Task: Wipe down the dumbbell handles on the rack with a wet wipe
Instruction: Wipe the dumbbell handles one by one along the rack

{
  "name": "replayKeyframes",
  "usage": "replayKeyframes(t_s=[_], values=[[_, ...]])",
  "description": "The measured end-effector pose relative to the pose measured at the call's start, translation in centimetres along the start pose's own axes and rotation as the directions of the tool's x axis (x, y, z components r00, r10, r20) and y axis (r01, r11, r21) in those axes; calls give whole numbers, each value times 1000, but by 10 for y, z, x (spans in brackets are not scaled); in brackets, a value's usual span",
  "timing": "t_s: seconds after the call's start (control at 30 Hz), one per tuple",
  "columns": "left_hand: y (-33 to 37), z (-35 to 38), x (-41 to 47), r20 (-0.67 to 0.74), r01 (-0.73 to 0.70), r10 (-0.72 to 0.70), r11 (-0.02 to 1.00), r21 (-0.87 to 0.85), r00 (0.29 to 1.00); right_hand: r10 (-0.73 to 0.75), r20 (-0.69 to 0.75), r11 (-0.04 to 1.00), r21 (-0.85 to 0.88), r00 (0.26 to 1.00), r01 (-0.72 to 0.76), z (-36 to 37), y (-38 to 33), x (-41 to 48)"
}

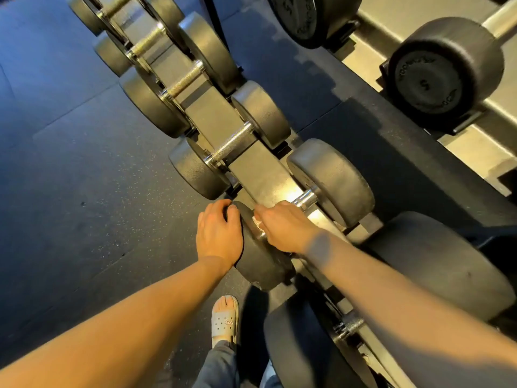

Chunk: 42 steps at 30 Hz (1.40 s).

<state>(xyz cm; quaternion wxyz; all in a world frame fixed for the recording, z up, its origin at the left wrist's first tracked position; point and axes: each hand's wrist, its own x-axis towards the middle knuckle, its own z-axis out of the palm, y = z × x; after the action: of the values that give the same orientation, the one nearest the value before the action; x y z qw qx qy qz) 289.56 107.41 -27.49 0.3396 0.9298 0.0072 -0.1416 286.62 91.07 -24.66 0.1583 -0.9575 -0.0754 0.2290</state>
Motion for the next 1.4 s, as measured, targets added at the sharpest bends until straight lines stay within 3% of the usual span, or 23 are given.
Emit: replayKeyframes(t_s=[0.07,0.17,0.23,0.37,0.5,0.6,0.7,0.9,1.03,1.13,1.23,1.33,1.4], values=[[-1,0,0,-4,1,-1,1000,-4,1000,-12,-11,1000,-4,1000,12,2,11,4],[-2,1,1,3,-3,3,1000,-5,1000,118,-14,981,-153,993,-118,-5,18,14],[-2,1,2,1,-6,6,1000,-10,1000,168,19,973,-164,986,-162,-9,14,18],[-2,1,2,1,2,-2,1000,-15,1000,-46,106,993,-105,993,57,4,2,3],[-4,1,2,5,-7,7,1000,-28,1000,-180,85,954,-228,980,195,11,27,-20],[-3,1,2,8,-10,10,999,-35,1000,-24,30,938,-346,999,32,7,33,-24],[-4,1,2,6,-12,12,999,-33,1000,131,-88,945,-291,987,-151,17,15,-20],[-2,2,1,-5,-2,2,1000,-26,1000,-203,4,948,-250,979,197,21,21,-9],[-1,1,0,-4,-1,0,999,-38,1000,-91,63,912,-395,994,108,10,39,-21],[0,0,0,-2,-4,4,999,-32,1000,-4,-37,932,-362,999,-10,12,34,-20],[0,0,0,-1,-5,5,999,-36,1000,-138,-121,943,-320,983,93,27,24,-15],[-2,1,0,-8,-13,13,999,-37,1000,-280,-336,920,-362,899,152,43,18,-20],[-2,1,0,-11,-20,20,999,-51,1000,-218,-544,972,-198,811,128,56,16,-33]])
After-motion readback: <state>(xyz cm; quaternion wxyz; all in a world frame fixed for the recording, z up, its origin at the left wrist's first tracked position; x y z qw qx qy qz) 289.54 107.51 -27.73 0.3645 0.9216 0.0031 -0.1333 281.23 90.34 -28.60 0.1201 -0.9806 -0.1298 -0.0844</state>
